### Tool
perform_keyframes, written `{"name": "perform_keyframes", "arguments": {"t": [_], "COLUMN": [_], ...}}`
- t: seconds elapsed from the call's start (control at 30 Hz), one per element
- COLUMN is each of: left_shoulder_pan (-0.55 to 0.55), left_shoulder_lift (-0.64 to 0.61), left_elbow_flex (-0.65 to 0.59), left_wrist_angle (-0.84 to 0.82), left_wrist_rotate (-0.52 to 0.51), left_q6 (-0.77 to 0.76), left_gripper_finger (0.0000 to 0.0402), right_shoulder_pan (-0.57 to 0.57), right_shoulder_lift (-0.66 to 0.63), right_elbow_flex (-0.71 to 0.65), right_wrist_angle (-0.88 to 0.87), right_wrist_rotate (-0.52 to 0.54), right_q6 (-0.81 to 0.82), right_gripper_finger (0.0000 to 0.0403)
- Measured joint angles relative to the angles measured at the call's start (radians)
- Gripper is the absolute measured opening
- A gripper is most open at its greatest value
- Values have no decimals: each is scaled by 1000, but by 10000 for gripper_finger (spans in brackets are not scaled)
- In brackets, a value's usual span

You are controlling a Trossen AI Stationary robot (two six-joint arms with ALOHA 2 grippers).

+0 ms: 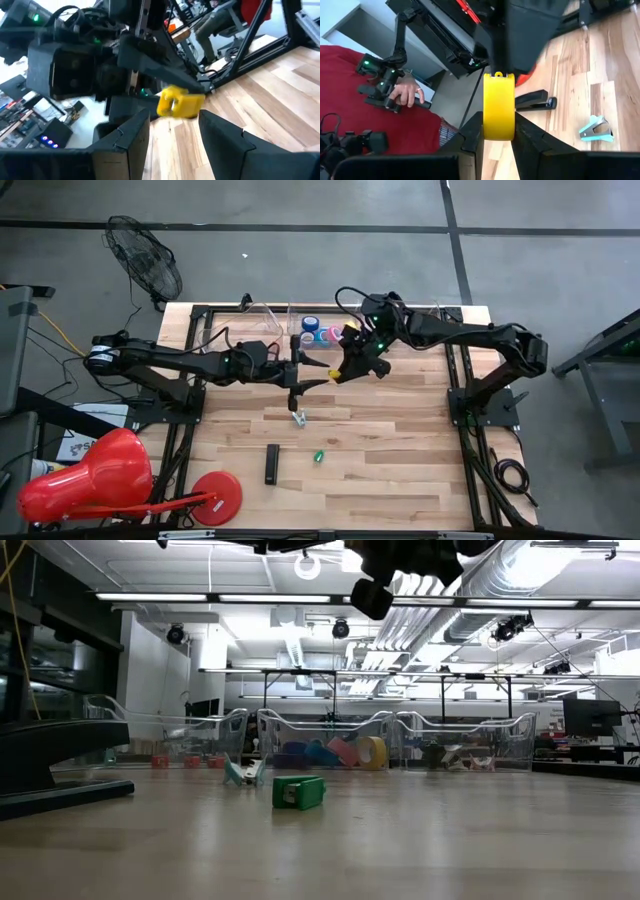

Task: Pick and place Stapler, Stapler remover, tape
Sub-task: Put the yellow stapler into the left transparent bin

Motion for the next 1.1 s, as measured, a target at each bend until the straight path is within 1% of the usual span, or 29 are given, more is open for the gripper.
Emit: {"name": "perform_keyframes", "arguments": {"t": [0.07,0.3,0.53,0.73,0.8,1.1], "left_shoulder_pan": [0,0,0,0,0,0], "left_shoulder_lift": [0,0,0,0,0,35], "left_elbow_flex": [0,0,0,0,0,0], "left_wrist_angle": [-1,-28,-69,-63,-63,-46], "left_wrist_rotate": [24,27,54,57,73,96], "left_q6": [-1,-4,-20,-26,-26,-27], "left_gripper_finger": [168,168,168,168,168,166], "right_shoulder_pan": [0,22,27,38,42,45], "right_shoulder_lift": [15,53,54,55,55,55], "right_elbow_flex": [0,-1,-1,-1,-1,-1], "right_wrist_angle": [0,1,33,38,38,37], "right_wrist_rotate": [0,-11,-14,7,14,36], "right_q6": [5,11,26,28,27,29], "right_gripper_finger": [66,66,66,66,66,66]}}
